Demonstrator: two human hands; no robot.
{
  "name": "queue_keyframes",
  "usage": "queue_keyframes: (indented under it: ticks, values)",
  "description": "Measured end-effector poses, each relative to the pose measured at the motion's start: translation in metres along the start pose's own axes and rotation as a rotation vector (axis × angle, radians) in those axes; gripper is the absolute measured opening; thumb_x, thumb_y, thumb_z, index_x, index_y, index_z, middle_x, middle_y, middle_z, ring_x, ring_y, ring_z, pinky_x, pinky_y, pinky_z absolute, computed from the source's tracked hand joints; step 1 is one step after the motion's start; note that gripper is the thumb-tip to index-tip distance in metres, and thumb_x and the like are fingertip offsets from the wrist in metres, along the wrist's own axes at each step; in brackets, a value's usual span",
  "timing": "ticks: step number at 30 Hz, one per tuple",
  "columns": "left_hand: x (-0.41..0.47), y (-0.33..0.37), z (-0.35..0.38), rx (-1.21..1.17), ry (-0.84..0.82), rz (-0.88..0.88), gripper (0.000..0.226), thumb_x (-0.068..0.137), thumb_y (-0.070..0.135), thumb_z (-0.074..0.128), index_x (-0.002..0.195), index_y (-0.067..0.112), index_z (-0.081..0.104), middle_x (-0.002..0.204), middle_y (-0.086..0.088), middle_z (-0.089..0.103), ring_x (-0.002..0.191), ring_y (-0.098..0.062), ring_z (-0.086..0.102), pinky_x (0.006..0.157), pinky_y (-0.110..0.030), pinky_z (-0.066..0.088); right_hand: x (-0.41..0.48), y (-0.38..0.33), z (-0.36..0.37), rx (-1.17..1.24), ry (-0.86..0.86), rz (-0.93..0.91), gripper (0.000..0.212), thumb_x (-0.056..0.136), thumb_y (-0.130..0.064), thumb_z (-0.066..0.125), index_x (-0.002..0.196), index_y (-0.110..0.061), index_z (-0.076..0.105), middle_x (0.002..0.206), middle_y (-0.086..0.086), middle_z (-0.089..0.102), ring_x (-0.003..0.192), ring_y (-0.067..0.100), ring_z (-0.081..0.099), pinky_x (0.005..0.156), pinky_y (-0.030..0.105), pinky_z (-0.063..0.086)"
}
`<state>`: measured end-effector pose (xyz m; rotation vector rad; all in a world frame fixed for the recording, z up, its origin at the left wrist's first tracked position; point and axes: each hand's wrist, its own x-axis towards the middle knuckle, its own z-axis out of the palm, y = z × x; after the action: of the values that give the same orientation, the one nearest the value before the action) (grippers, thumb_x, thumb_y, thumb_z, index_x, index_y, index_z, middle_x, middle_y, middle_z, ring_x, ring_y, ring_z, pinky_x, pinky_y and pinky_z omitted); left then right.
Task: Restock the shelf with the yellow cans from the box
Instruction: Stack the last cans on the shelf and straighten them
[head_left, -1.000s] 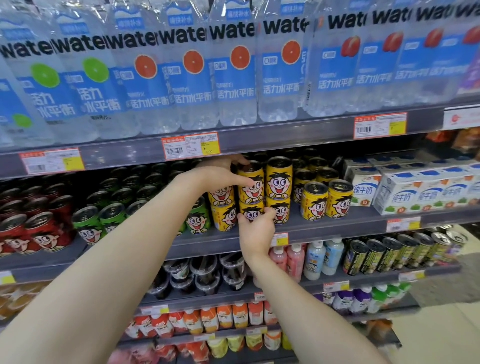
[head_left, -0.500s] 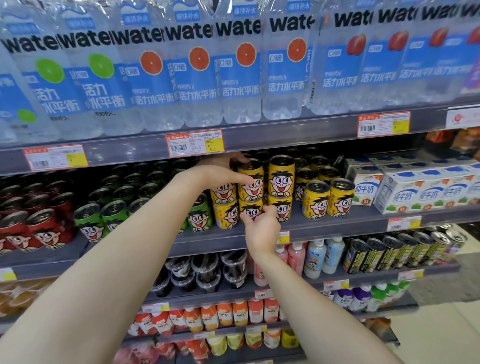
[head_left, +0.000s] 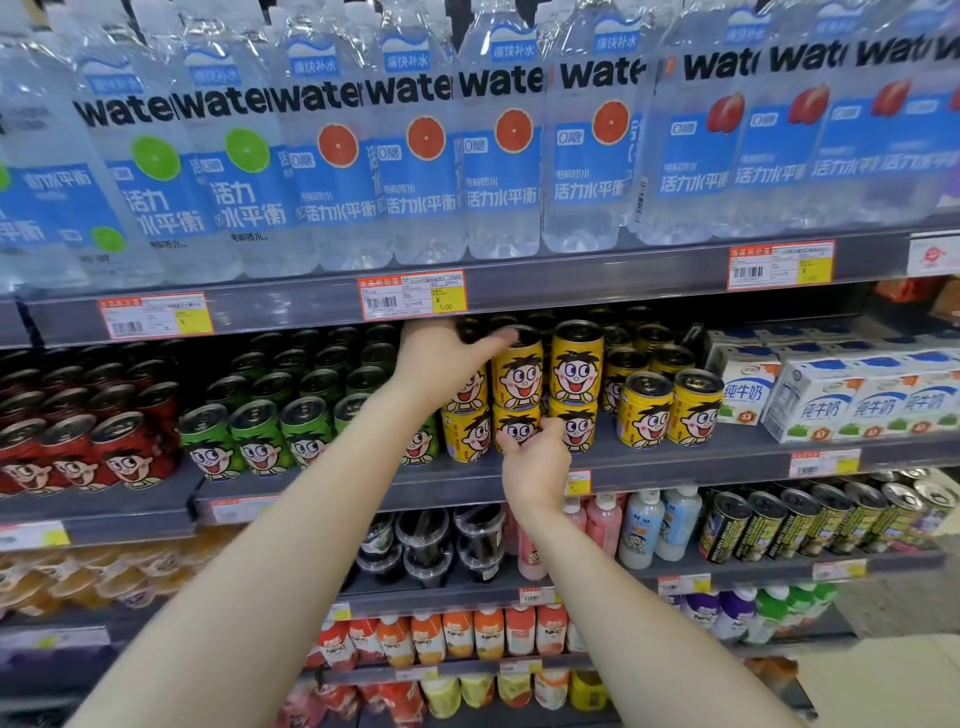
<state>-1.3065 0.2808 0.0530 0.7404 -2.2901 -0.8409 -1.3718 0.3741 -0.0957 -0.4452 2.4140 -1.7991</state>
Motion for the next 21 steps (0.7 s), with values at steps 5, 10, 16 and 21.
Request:
queue_keyframes:
  ticks: [5, 10, 16, 21]
  values:
    - [-0.07, -0.037, 0.03, -0.209, 0.59, -0.037, 0.03, 0.091, 0.029, 0.069, 0.116, 0.018, 0.054, 0.11, 0.001, 0.056, 0.101, -0.017, 0.058, 0.09, -0.03, 0.047, -0.004, 0.001, 0.003, -0.043, 0.035, -0.055, 0.039, 0.091, -0.021, 0.072, 0.115, -0.008, 0.044, 0.095, 0.01, 0.068, 0.09, 0.027, 0.066, 0.071, 0.03, 0.047]
    - [-0.105, -0.065, 0.065, -0.249, 0.406, -0.26, 0.035, 0.093, 0.029, 0.071, 0.12, 0.021, 0.05, 0.112, 0.007, 0.062, 0.097, -0.002, 0.061, 0.085, -0.027, 0.052, -0.006, -0.001, 0.002, -0.045, 0.04, -0.082, 0.038, 0.092, -0.019, 0.071, 0.117, -0.005, 0.045, 0.101, 0.012, 0.068, 0.095, 0.027, 0.065, 0.072, 0.027, 0.042]
    - [-0.088, -0.066, 0.083, -0.113, 0.271, -0.351, 0.068, 0.087, 0.044, 0.079, 0.14, 0.015, 0.047, 0.122, 0.005, 0.064, 0.109, -0.019, 0.065, 0.088, -0.039, 0.055, -0.003, 0.003, -0.001, -0.025, 0.017, -0.086, 0.035, 0.091, -0.019, 0.072, 0.113, -0.009, 0.047, 0.094, 0.01, 0.068, 0.091, 0.027, 0.065, 0.072, 0.026, 0.042]
    - [-0.079, -0.069, 0.094, 0.038, 0.293, -0.376, 0.077, 0.087, 0.044, 0.079, 0.146, 0.015, 0.04, 0.131, -0.004, 0.064, 0.116, -0.028, 0.065, 0.086, -0.043, 0.054, -0.001, 0.003, -0.001, -0.018, 0.011, -0.076, 0.036, 0.091, -0.021, 0.072, 0.115, -0.01, 0.047, 0.094, 0.011, 0.068, 0.091, 0.026, 0.064, 0.073, 0.028, 0.043]
